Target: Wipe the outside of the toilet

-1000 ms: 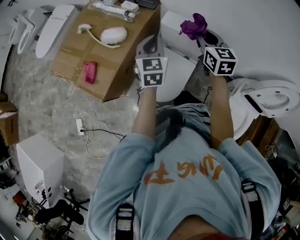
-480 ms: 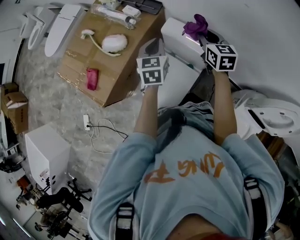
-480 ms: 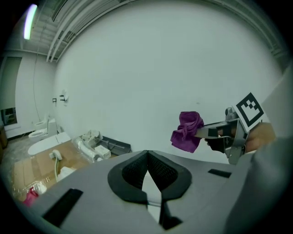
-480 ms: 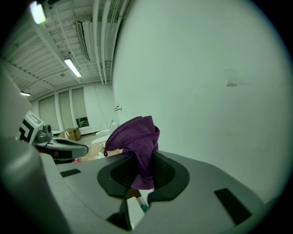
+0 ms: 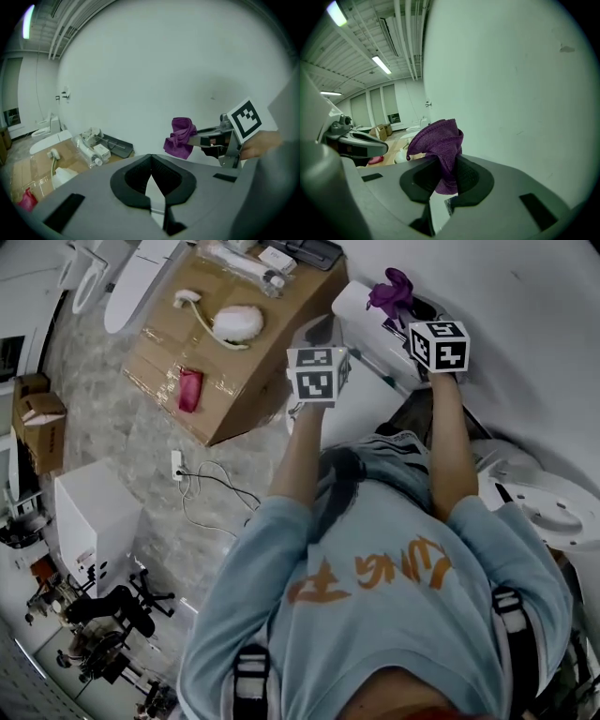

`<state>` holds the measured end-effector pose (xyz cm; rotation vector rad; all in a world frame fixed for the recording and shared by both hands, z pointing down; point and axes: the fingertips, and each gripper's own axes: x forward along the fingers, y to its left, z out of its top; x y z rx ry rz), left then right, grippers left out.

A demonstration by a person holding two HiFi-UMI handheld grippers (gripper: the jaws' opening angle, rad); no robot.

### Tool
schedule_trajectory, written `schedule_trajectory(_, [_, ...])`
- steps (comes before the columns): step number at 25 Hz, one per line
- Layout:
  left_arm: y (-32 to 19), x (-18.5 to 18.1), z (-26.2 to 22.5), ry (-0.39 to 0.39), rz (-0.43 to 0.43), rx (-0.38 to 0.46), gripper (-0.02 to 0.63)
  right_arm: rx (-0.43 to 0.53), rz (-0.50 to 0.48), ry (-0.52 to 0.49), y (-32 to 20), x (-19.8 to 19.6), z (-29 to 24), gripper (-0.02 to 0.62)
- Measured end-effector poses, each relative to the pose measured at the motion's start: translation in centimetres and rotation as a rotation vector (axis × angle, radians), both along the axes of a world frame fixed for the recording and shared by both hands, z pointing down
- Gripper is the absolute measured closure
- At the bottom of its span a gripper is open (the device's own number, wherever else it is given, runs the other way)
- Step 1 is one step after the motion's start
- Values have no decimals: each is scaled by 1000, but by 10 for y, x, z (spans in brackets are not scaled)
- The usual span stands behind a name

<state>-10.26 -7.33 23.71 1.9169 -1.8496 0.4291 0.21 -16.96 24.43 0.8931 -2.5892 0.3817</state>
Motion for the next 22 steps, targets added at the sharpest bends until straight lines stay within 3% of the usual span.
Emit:
schedule_trajectory(6, [-24,3,16,-4,6,-46,583,38,-140,50,-22,-30,28,518])
schedule_trajectory(10, [-30,-1,35,-22,20,-122,583,82,-262,98,-34,-57,52,518])
schedule_trajectory(15, [-37,-10,53,-4,-17,-177,583,97,-397,126,-49,-91,77,518])
schedule_trajectory(22, [-50,-11,69,18,-48,-203,583,157,-487,217,-56,-117,114,518])
